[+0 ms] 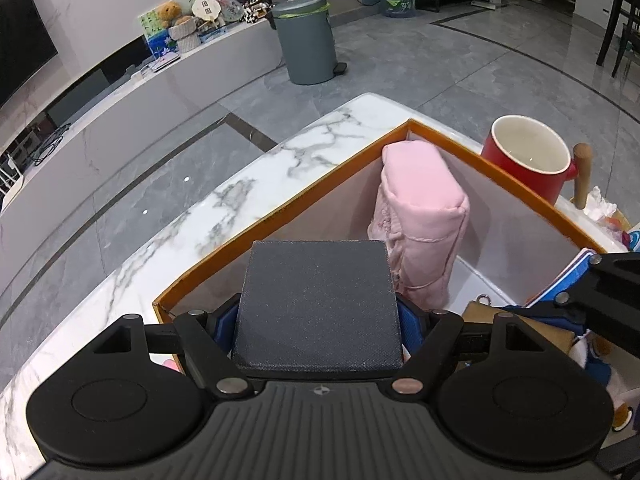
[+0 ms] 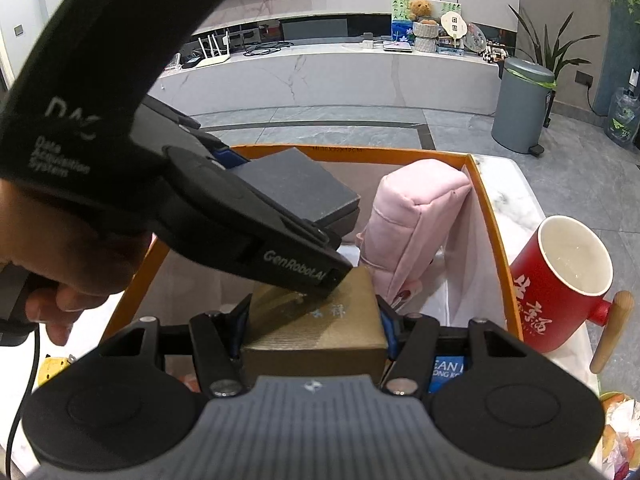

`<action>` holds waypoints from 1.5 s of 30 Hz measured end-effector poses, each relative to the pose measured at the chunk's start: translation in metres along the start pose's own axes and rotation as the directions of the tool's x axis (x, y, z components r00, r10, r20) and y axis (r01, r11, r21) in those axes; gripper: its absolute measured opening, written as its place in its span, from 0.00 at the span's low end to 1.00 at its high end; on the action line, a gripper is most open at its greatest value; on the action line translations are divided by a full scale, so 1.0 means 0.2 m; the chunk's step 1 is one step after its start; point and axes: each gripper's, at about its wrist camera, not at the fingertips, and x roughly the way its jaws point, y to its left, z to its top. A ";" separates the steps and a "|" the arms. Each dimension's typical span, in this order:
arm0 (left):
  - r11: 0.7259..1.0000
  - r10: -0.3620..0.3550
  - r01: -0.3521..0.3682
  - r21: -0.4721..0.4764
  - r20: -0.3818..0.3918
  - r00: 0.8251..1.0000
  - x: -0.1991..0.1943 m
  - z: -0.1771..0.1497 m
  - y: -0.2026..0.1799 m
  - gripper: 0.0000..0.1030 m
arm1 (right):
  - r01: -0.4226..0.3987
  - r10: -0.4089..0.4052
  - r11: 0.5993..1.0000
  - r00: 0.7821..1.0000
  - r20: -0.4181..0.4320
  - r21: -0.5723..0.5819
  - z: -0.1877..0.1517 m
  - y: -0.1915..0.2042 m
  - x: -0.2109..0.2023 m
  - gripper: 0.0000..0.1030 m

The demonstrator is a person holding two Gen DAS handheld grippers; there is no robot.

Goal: Organize objects
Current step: 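Lower the gold box with the right gripper while the left lowers the black pad into the box, then open both grippers to release the pad and gold box into the box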

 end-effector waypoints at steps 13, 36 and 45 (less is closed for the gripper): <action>0.998 0.064 -0.064 -0.004 -0.067 0.996 0.09 0.01 0.01 0.85 | -0.035 0.035 0.999 0.998 -0.050 0.011 0.00 -0.01 0.04 0.59; 0.994 0.094 -0.090 0.059 -0.071 0.993 0.07 0.06 -0.07 0.91 | -0.044 0.046 0.997 0.999 -0.027 0.059 0.01 -0.04 0.01 0.73; 0.989 0.117 -0.113 0.094 -0.043 0.992 0.00 0.06 -0.07 0.91 | -0.045 0.045 0.997 0.999 0.007 0.062 0.02 -0.03 -0.03 0.73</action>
